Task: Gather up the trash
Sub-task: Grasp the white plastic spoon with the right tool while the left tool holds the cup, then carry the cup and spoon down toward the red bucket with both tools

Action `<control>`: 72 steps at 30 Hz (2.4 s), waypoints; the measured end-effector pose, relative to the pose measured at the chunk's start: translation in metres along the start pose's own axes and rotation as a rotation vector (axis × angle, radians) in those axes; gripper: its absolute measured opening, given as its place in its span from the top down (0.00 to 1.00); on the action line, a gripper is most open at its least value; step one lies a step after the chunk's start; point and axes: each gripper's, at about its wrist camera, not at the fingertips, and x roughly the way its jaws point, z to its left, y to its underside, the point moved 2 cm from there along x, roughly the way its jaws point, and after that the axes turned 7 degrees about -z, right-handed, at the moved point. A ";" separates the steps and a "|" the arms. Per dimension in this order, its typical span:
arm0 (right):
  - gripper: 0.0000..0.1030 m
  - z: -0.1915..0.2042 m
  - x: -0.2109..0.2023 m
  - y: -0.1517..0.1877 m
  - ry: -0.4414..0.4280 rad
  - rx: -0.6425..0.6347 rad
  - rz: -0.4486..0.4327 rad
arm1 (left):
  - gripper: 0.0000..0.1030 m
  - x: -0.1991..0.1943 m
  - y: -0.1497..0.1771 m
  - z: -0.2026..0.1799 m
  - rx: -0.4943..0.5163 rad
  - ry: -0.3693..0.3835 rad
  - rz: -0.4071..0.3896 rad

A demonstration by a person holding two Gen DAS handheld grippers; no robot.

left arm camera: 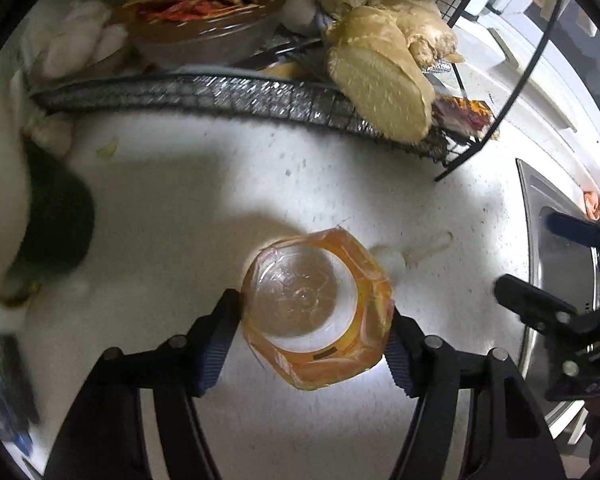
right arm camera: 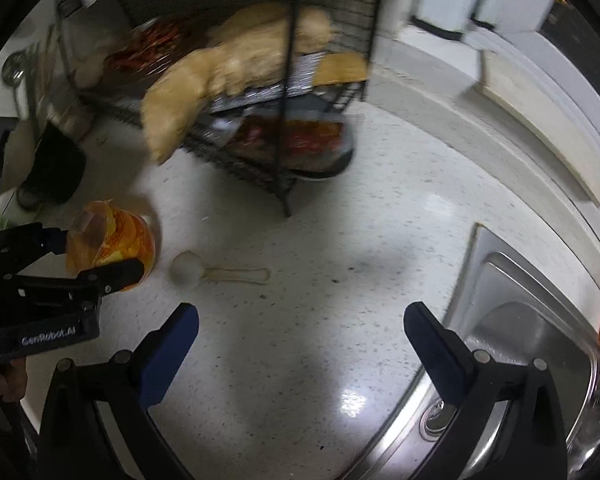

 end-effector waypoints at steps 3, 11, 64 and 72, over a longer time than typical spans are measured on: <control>0.00 0.012 0.005 0.002 -0.040 -0.064 0.010 | 0.38 -0.008 0.018 0.007 -0.039 0.000 0.006; 0.08 0.047 0.030 0.002 -0.183 -0.244 0.051 | 0.38 -0.023 0.041 0.020 -0.082 -0.053 0.000; 0.74 0.135 -0.028 0.073 -0.142 -0.344 -0.133 | 0.38 -0.057 0.074 -0.059 0.056 -0.004 -0.101; 0.74 0.112 -0.095 0.117 -0.101 -0.231 -0.202 | 0.38 -0.106 0.089 -0.088 0.146 0.020 -0.159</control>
